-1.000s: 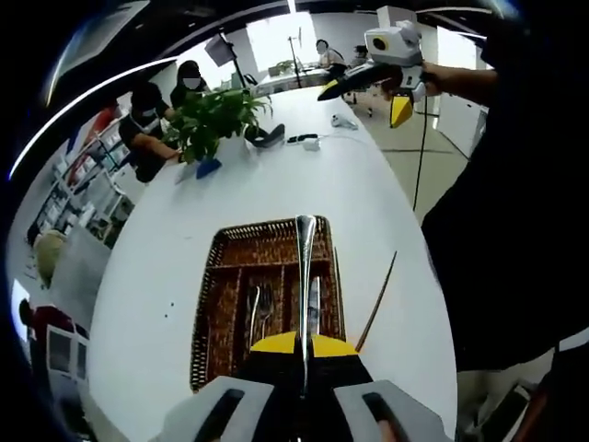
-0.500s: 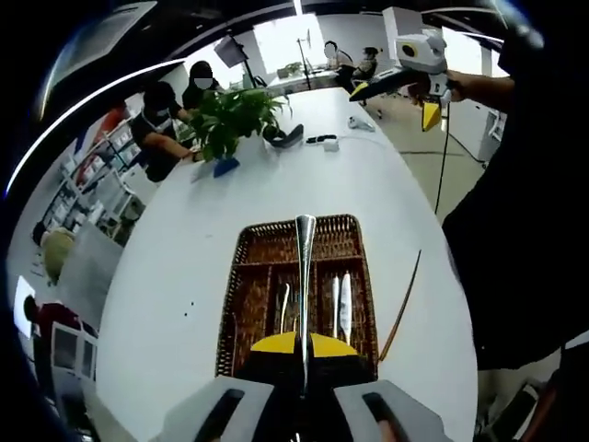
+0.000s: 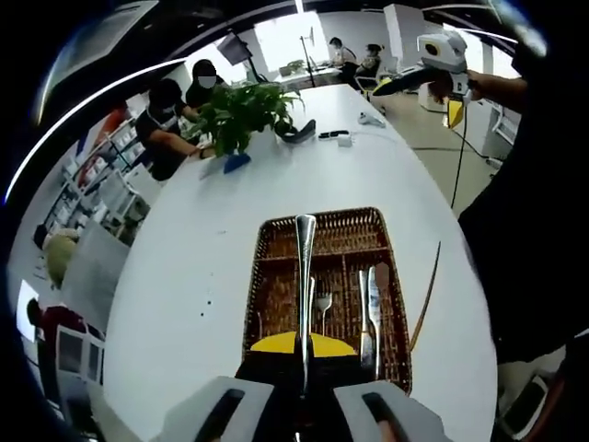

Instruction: Arrange the knives, forks, and spoons in their matching storage slots by inserting each utensil handle-first until every utensil is classified and aligned in the correct compartment

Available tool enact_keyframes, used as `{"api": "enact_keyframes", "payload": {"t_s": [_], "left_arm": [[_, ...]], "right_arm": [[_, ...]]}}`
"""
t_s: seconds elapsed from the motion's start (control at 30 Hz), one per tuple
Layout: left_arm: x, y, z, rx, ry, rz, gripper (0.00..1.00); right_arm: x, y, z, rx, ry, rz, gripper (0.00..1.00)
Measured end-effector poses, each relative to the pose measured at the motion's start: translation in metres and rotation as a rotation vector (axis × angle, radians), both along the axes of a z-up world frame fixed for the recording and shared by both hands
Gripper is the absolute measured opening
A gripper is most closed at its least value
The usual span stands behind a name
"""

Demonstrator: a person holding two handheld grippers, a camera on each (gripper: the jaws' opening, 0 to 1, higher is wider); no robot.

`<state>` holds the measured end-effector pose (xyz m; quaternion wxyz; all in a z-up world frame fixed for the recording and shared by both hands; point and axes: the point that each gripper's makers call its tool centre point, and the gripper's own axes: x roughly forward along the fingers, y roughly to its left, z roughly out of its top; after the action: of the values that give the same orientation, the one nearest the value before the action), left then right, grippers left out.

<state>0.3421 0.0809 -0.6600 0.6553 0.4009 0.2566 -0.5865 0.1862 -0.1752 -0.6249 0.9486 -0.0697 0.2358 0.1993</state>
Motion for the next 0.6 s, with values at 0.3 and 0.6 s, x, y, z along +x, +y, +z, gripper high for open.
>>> {"api": "enact_keyframes", "payload": {"t_s": [0.3,0.6], "left_arm": [[0.025,-0.001,0.001,0.003,-0.017,-0.011,0.0],[0.042,-0.004,-0.001,0.006,-0.023,-0.012,0.0]], "right_arm": [[-0.003,-0.001,-0.002,-0.001,0.011,-0.02,0.99],[-0.007,-0.006,-0.004,-0.004,0.016,-0.038,0.99]]}}
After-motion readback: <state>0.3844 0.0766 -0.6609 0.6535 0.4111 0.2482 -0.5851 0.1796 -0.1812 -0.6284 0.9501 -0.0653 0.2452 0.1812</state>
